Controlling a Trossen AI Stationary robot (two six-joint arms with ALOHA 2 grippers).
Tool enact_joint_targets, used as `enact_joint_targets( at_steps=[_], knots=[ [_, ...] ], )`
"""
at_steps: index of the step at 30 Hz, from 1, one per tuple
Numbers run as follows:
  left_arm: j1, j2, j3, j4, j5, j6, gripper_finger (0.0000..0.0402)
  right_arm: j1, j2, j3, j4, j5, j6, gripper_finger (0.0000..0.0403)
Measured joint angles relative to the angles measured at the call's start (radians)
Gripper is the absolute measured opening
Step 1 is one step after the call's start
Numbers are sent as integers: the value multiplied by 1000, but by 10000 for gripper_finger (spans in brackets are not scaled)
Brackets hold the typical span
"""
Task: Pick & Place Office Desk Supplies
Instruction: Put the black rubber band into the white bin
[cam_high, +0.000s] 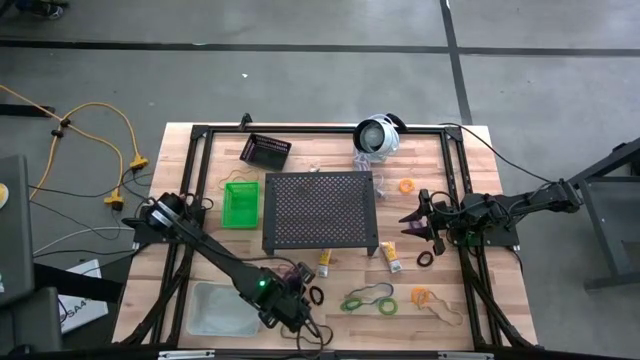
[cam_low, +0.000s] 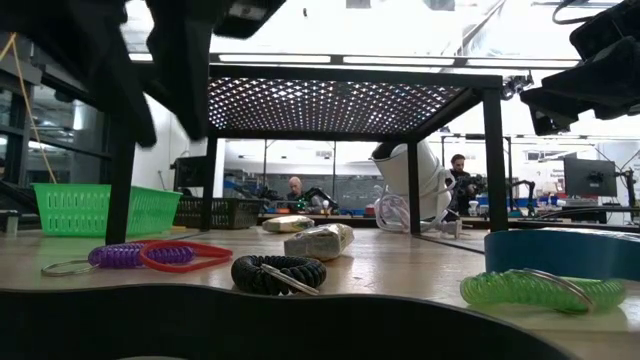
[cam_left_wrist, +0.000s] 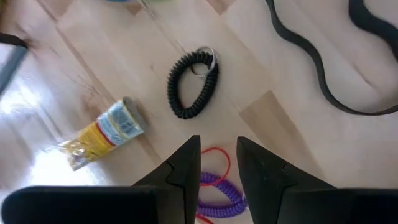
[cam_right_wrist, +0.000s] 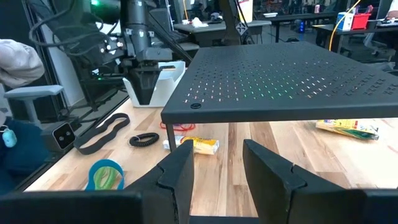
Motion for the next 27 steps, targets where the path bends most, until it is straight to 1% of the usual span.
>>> enact_joint_targets(
  at_steps=[10,18,21,25,27],
  knots=[
    [3,45,4,15,20,-58,97,0,0,0,0,0,0,126],
    [3,46,4,31,42,-92,97,0,4,0,2,-2,0,126],
    [3,46,4,36,48,-161,97,0,4,0,2,-1,0,126],
    [3,46,8,50,90,-280,97,0,4,0,2,0,0,126],
    [3,46,8,62,94,-335,97,0,4,0,2,0,0,126]
  ],
)
